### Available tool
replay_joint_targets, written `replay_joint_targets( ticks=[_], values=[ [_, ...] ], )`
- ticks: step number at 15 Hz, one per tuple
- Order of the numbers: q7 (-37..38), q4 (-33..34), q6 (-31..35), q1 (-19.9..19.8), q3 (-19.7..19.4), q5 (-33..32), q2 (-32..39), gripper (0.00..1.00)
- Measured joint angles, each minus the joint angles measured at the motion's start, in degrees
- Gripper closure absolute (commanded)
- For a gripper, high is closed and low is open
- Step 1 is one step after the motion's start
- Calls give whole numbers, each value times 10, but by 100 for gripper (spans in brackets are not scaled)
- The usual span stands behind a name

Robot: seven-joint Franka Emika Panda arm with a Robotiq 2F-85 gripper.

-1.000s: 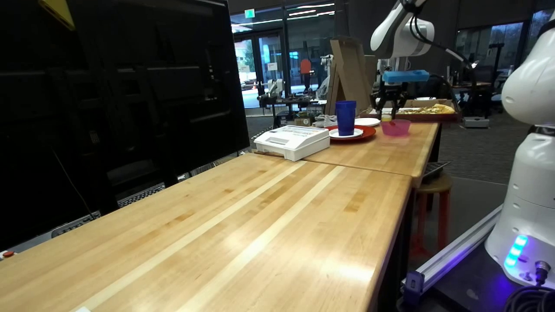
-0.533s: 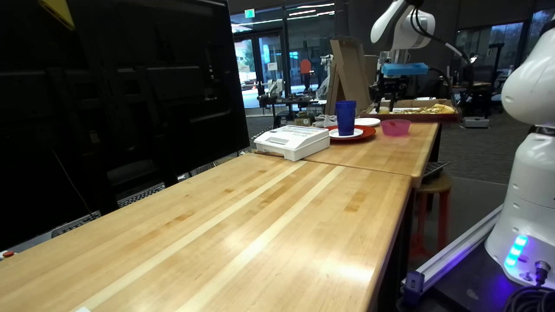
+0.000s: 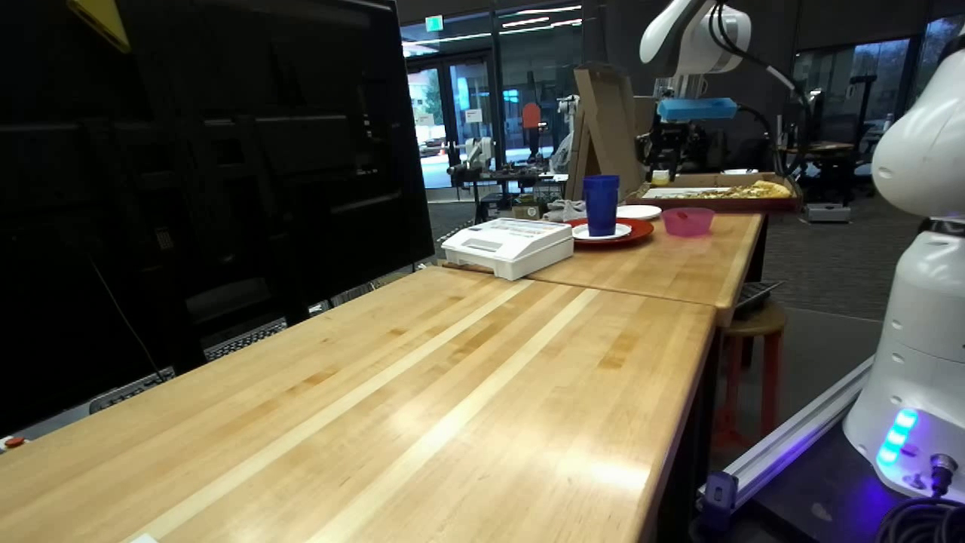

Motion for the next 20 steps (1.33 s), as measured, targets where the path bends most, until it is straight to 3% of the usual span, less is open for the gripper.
replay_joint_targets(
  ticks=[20],
  values=[
    [-2,64,-1,23,45,-32,0,75]
  ],
)
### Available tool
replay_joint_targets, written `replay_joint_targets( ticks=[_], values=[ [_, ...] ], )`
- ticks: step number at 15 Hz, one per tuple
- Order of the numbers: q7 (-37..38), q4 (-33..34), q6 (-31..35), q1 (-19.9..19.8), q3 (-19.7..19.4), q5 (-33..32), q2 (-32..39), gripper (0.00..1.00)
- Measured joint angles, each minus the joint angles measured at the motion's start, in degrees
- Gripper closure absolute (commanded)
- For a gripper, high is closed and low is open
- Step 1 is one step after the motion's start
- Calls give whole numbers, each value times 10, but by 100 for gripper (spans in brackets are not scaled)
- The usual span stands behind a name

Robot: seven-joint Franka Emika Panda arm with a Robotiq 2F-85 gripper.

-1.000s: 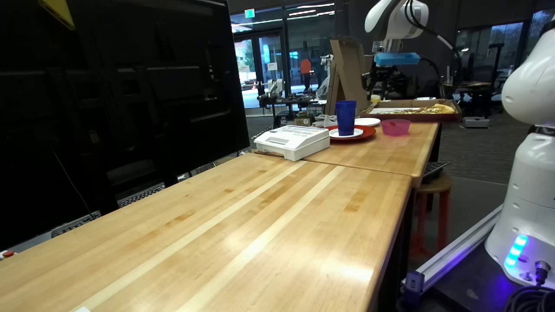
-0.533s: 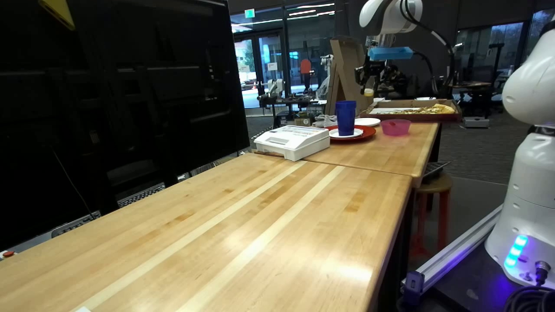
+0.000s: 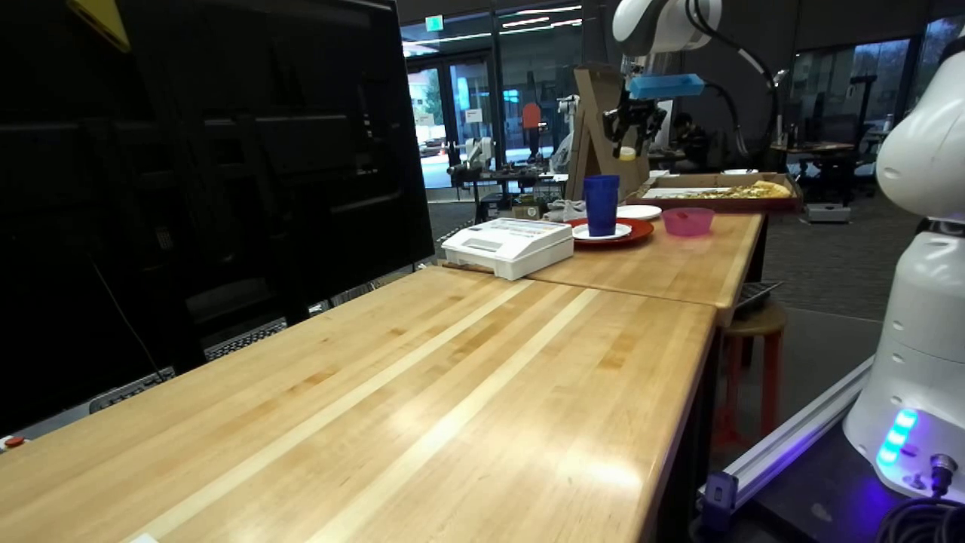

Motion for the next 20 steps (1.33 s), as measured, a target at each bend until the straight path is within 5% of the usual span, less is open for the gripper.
replay_joint_targets(
  ticks=[20],
  values=[
    [-35,87,-62,22,7,0,65,75]
  ],
)
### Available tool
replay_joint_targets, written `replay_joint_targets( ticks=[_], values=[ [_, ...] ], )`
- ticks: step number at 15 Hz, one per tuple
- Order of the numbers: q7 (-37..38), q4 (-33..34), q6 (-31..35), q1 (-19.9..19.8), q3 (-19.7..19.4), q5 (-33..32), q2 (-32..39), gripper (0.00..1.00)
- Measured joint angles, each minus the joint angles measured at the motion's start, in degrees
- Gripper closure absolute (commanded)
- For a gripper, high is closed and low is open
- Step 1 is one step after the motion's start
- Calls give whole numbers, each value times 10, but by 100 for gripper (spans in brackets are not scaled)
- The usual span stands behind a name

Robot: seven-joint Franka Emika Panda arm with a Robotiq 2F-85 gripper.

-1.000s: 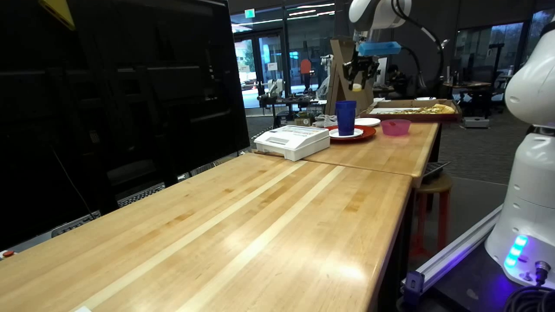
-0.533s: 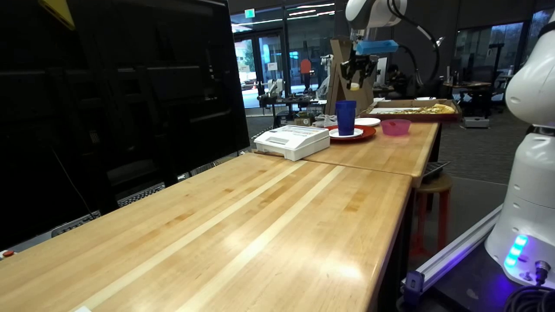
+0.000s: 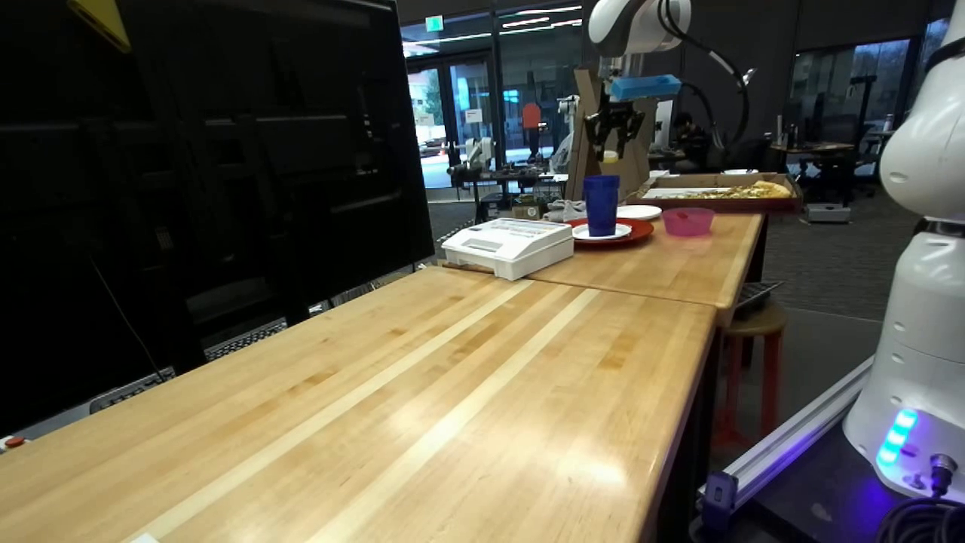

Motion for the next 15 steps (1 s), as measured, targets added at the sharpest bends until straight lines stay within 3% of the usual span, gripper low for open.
replay_joint_targets(
  ticks=[3,4,5,9,15],
  values=[
    [-1,5,-3,2,0,0,11,75],
    [-3,5,-3,2,0,0,15,44],
    [-5,5,-4,3,0,0,17,25],
    [-9,6,-11,3,0,0,25,4],
    [-10,8,-13,3,0,0,28,0]
  ],
)
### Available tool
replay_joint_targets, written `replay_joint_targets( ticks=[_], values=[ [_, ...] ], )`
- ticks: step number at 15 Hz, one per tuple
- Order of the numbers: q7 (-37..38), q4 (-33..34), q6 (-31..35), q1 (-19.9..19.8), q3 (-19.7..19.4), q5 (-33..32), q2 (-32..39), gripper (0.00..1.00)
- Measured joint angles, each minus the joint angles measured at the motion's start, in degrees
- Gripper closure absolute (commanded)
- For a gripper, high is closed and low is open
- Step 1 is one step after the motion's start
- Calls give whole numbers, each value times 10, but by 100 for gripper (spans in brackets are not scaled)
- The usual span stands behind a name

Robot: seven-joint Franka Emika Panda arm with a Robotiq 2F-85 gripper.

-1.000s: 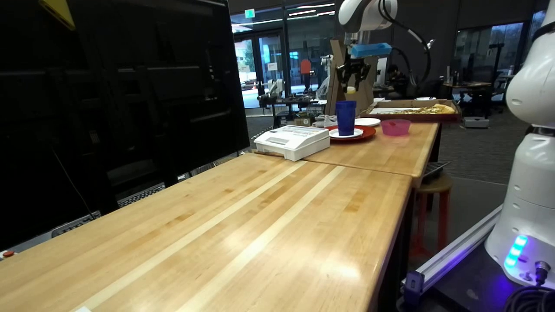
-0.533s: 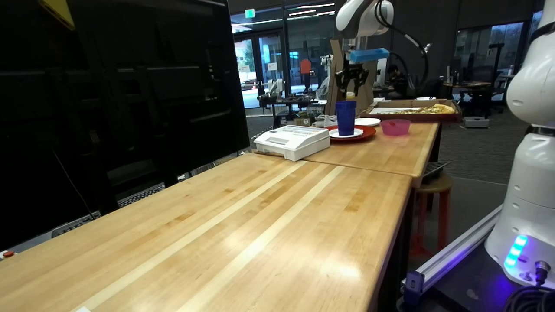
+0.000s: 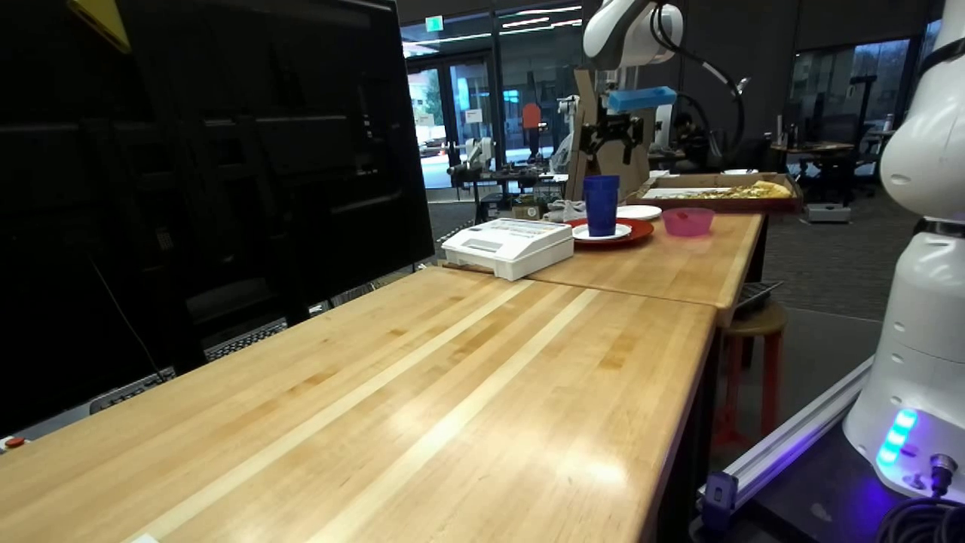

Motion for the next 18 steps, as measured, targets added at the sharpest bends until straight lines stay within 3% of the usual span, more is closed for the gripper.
replay_joint_targets(
  ticks=[18],
  values=[
    [-14,-31,-16,-36,-37,62,-3,0]
  ],
)
